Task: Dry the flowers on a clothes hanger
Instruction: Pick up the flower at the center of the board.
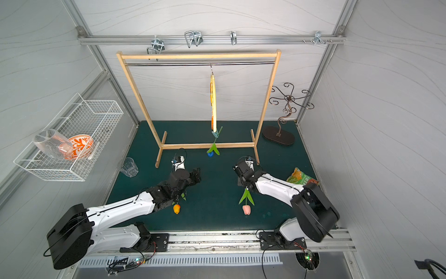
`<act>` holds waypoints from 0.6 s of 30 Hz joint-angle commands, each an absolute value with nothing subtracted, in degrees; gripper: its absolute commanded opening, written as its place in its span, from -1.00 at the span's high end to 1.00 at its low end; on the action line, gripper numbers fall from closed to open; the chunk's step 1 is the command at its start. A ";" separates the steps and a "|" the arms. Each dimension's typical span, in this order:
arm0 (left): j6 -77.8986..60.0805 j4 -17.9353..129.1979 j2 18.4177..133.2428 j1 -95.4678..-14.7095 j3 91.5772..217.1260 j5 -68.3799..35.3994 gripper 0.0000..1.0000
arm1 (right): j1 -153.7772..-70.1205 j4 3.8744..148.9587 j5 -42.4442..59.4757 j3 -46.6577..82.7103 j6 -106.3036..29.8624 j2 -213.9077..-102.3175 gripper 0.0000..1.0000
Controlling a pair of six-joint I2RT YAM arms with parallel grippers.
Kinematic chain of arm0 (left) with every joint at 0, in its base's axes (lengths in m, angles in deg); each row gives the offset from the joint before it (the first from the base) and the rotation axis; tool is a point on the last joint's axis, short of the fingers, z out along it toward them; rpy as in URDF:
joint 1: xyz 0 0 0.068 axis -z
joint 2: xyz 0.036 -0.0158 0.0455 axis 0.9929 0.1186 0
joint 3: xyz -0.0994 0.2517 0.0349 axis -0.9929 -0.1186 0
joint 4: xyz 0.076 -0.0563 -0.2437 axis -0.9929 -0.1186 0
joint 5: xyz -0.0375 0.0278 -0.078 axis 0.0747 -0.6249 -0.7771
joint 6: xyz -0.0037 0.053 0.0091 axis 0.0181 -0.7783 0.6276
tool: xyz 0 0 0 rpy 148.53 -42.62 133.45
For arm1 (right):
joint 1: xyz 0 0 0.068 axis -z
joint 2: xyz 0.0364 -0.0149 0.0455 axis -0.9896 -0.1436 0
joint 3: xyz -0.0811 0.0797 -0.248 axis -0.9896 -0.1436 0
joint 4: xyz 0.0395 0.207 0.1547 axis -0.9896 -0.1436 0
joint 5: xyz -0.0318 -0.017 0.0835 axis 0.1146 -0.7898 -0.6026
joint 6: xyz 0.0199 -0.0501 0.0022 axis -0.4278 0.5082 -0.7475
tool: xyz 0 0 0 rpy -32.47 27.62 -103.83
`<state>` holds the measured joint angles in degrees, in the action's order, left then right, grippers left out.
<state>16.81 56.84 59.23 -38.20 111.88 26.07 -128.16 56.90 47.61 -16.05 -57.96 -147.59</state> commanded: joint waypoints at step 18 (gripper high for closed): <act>35.97 49.73 47.90 -58.05 102.74 20.85 -0.81 | -148.98 50.84 54.95 2.21 -65.75 -148.76 1.00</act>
